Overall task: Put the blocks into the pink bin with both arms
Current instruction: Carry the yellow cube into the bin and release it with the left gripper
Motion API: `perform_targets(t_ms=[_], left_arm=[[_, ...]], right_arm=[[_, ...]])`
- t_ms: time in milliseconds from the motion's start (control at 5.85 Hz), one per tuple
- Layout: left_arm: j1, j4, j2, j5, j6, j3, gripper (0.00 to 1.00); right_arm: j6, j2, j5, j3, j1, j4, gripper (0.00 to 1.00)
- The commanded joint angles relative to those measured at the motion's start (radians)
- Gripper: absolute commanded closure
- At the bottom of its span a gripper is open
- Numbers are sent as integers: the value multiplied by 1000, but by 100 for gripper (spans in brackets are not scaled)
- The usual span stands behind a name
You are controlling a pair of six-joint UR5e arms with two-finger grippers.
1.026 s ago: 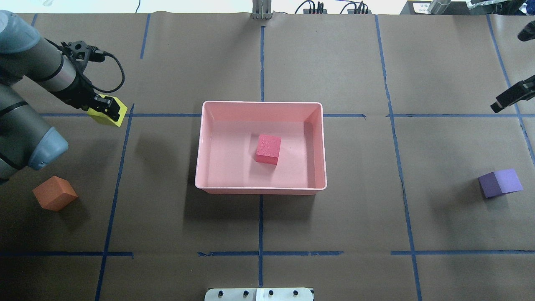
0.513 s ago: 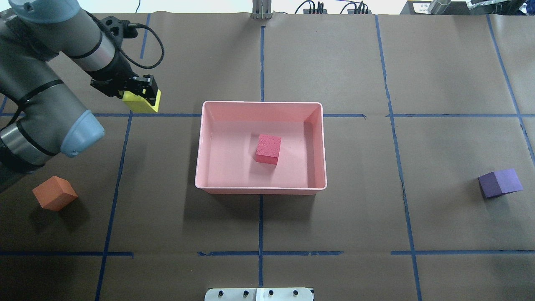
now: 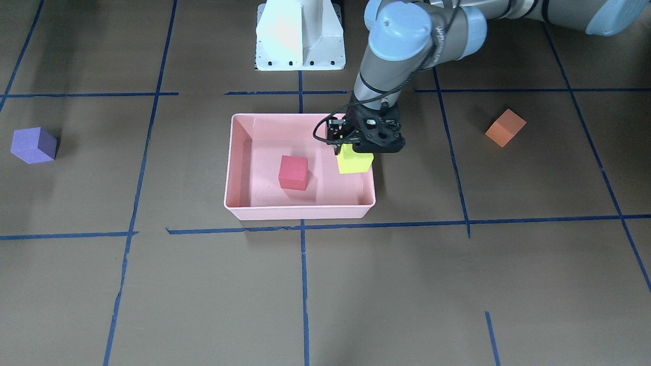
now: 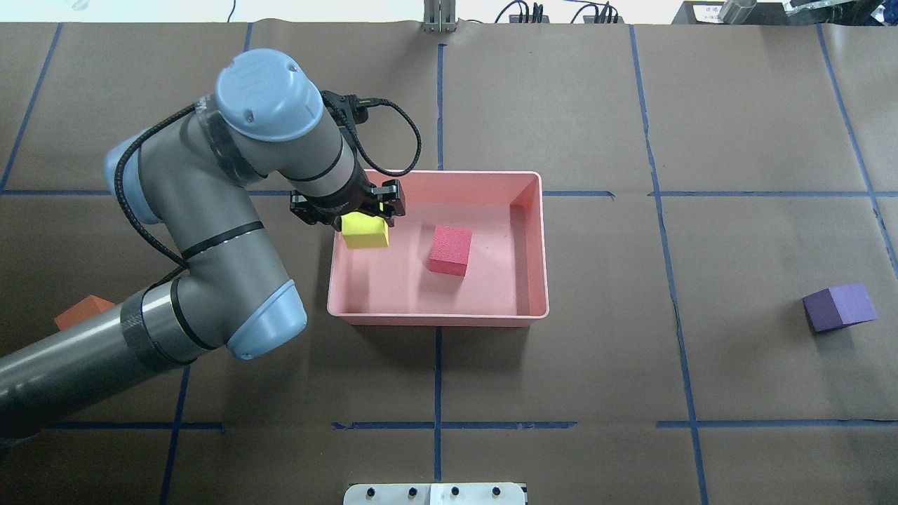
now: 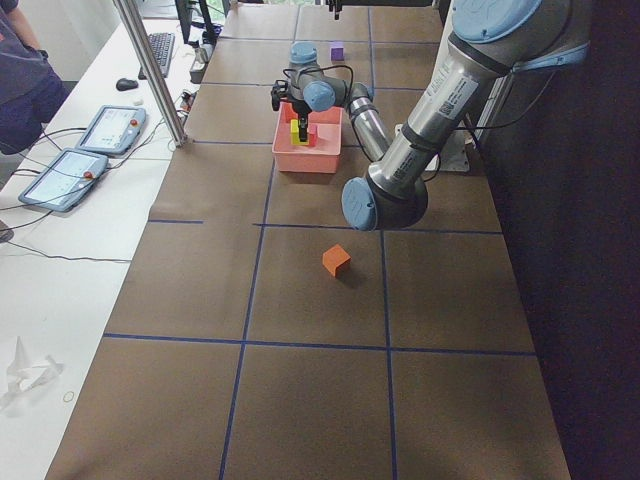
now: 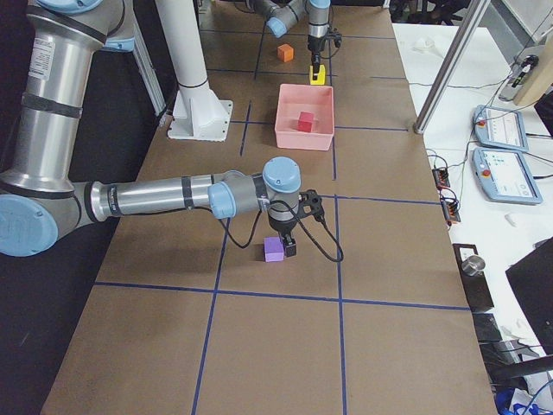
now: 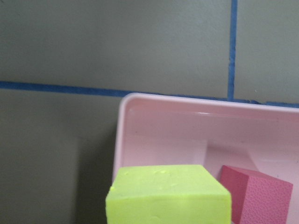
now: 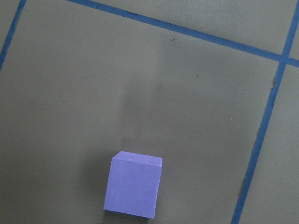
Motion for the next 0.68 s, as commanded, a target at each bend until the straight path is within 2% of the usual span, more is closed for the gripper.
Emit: perform_targets(t_ms=[0,171,513], left_arm=[[23,0,0,30,-7,-1,0],[23,0,2,30,-7,-1,0],[23,0,6,30,-7,-8,0]], right_arm=[[202,-27,-78,-71,-142,230,0],[291,-27,-116,-134,-195,353,0],[357,-18,-158,-150,-262,380,0]])
